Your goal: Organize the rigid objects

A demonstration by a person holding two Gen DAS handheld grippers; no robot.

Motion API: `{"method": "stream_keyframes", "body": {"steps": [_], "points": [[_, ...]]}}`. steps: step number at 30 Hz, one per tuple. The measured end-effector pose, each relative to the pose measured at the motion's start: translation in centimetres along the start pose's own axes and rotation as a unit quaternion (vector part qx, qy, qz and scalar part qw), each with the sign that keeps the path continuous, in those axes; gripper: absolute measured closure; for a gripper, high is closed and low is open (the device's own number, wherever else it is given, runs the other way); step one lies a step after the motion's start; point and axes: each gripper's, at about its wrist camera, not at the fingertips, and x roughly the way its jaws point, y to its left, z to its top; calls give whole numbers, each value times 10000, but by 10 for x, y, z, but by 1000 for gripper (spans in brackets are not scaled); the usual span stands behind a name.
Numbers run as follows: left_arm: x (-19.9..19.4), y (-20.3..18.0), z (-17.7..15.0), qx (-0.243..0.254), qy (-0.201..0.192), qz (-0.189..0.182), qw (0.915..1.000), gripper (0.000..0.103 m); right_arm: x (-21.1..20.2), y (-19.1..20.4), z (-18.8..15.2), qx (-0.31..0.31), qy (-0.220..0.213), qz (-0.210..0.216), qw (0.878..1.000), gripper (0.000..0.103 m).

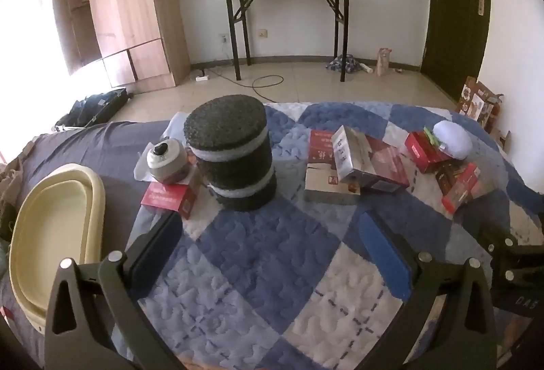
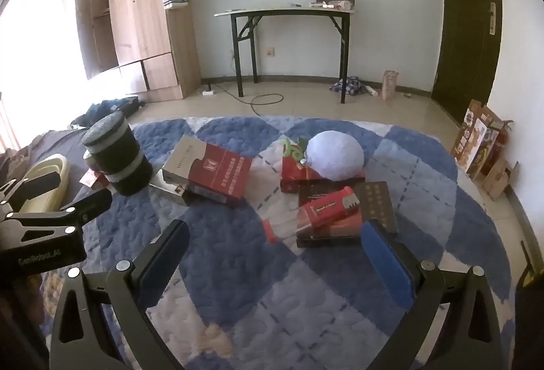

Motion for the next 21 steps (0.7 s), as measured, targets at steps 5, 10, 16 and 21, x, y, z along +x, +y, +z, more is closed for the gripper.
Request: {"method": "stream_keyframes", "body": {"steps": [5,10,16,21], "points": [[1,1,0,-9,-1,0,10000,0,0,-1,-1,12,20,-3,10000,0],[1,1,0,-16,2,8,10000,0,1,0,1,2,28,-35,10000,0],[-1,-1,1,-14,2,1,10000,0,2,0,1,7,43,-50,10000,0],[-1,-1,1,-24,10,-2,10000,0,2,-1,1,27,61,-60,10000,0]]}}
